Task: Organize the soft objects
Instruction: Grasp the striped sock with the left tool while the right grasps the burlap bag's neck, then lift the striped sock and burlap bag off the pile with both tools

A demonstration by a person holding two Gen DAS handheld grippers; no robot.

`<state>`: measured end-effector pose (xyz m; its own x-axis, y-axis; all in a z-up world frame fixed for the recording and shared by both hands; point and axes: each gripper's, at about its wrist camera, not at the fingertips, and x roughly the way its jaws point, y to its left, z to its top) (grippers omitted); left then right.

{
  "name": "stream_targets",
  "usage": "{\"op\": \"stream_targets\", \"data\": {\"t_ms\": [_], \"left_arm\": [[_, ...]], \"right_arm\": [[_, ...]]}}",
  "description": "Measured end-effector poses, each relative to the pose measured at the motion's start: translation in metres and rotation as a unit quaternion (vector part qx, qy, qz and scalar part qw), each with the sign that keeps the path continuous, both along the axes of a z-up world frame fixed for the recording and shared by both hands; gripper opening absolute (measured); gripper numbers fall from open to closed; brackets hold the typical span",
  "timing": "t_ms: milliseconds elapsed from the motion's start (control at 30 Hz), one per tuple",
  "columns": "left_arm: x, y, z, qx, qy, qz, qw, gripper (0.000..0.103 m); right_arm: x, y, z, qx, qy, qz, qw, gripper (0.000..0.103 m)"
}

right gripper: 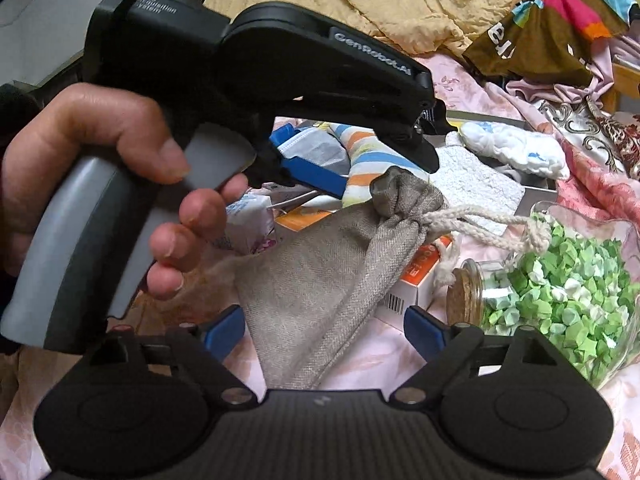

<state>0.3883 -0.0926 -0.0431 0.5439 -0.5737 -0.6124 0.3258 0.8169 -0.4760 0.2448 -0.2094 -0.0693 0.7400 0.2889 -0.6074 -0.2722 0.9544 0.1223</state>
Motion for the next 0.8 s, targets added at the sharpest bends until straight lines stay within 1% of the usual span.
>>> {"op": "stream_targets", "data": {"t_ms": [100, 200, 233, 267, 300, 367, 400, 433, 467, 533, 600, 700, 800], "left_arm": [[0.001, -0.004, 0.0, -0.001, 0.005, -0.006, 1.0, 0.067], [0.005, -0.007, 0.001, 0.003, 0.008, -0.012, 0.9999, 0.057], [0.006, -0.007, 0.001, 0.005, 0.011, -0.013, 0.9998, 0.051], [0.007, -0.008, 0.0, 0.007, 0.015, -0.014, 0.9998, 0.045], [0.008, -0.008, -0.001, 0.008, 0.018, -0.014, 0.9997, 0.043], [0.011, -0.007, -0.002, 0.004, 0.023, -0.013, 0.9996, 0.032], [0.011, -0.006, -0.003, 0.0, 0.026, -0.012, 0.9996, 0.028], [0.012, -0.006, -0.004, -0.005, 0.03, -0.014, 0.9994, 0.019], [0.012, -0.006, -0.005, -0.01, 0.033, -0.017, 0.9993, 0.016], [0.011, -0.005, -0.005, -0.017, 0.033, -0.019, 0.9991, 0.015], [0.008, -0.005, -0.002, -0.018, 0.027, -0.019, 0.9993, 0.013], [0.004, -0.003, 0.003, -0.008, 0.014, -0.014, 0.9998, 0.012], [-0.001, 0.001, 0.011, -0.002, 0.005, -0.008, 1.0, 0.011]], "right_arm": [[-0.001, 0.002, 0.0, -0.006, -0.003, 0.002, 1.0, 0.083], [0.001, 0.003, -0.001, -0.007, 0.001, 0.001, 1.0, 0.074], [0.001, 0.002, -0.001, -0.006, 0.003, -0.001, 1.0, 0.069], [0.002, 0.002, -0.001, -0.005, 0.006, -0.002, 1.0, 0.06], [0.003, 0.001, -0.001, -0.003, 0.01, -0.004, 1.0, 0.056], [0.006, -0.002, -0.002, 0.005, 0.017, -0.008, 1.0, 0.041], [0.007, -0.005, -0.004, 0.013, 0.024, -0.01, 1.0, 0.038], [0.009, -0.007, -0.005, 0.024, 0.031, -0.011, 0.999, 0.034], [0.011, -0.01, -0.006, 0.035, 0.039, -0.013, 0.999, 0.03], [0.011, -0.012, -0.005, 0.042, 0.039, -0.015, 0.998, 0.026], [0.009, -0.013, -0.002, 0.041, 0.031, -0.018, 0.999, 0.024], [0.007, -0.016, 0.001, 0.032, 0.019, -0.032, 0.999, 0.021], [0.005, -0.023, 0.005, 0.04, 0.012, -0.051, 0.998, 0.019]]}}
